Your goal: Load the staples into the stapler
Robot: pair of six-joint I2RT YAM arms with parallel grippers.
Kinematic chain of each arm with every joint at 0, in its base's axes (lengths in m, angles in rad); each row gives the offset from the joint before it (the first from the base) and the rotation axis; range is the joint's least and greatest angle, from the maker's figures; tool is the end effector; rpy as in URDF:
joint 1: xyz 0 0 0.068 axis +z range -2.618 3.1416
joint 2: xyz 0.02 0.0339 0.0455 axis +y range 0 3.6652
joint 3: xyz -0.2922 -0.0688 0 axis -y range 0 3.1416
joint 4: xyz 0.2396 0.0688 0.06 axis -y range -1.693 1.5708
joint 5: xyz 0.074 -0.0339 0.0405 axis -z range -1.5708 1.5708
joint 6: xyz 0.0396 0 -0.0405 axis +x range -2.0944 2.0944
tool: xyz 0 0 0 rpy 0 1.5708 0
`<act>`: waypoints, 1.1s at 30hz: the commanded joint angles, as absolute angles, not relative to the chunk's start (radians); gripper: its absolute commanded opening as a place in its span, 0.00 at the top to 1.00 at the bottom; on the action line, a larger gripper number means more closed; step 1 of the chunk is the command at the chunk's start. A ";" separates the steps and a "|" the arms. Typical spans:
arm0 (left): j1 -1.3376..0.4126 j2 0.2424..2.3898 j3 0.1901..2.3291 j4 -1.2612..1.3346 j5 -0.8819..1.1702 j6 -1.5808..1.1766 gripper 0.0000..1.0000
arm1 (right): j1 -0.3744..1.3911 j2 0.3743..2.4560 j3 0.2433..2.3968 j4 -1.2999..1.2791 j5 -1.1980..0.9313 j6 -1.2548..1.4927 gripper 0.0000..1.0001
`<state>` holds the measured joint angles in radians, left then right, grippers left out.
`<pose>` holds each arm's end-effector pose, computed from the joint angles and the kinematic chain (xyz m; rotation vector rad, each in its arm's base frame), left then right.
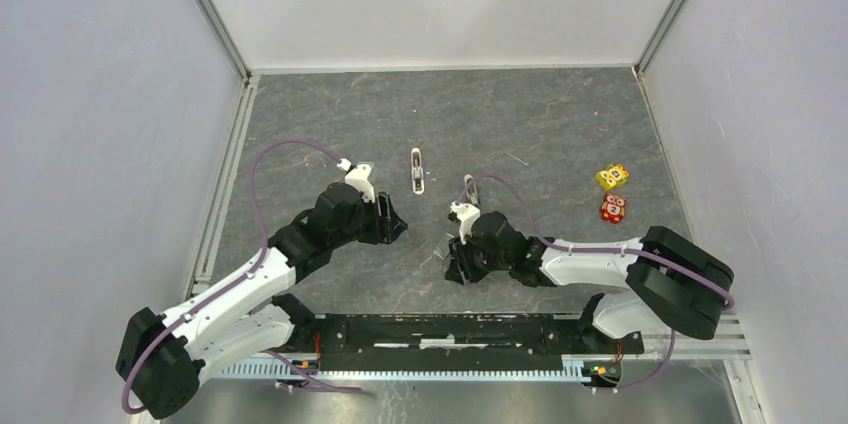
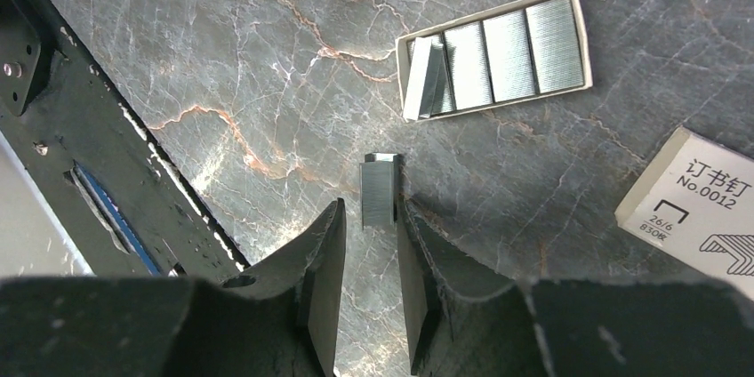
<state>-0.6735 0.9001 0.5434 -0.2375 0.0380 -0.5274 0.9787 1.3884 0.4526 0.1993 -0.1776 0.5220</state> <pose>0.1382 -0.1122 0.2514 0.1875 2.2497 -0.7129 0.1288 0.2040 0.1677 -0.6600 2.4055 0.9155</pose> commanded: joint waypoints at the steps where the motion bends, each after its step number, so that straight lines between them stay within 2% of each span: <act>1: -0.669 0.882 0.554 -0.215 0.053 -0.491 0.39 | 0.989 1.375 0.482 0.128 -0.122 0.519 0.67; 21: -0.669 0.877 0.550 -0.213 0.054 -0.494 0.39 | 1.009 1.374 0.489 0.086 -0.086 0.565 0.70; 27: -0.669 0.878 0.552 -0.212 0.057 -0.495 0.39 | 1.012 1.362 0.491 0.082 -0.083 0.566 0.78; 33: -0.670 0.876 0.560 -0.214 0.058 -0.492 0.39 | 1.009 1.335 0.476 0.136 -0.094 0.583 0.78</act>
<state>-0.6735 0.8936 0.5434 -0.2371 0.0383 -0.5274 1.0061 1.3659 0.4740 0.1158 -0.1028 0.5648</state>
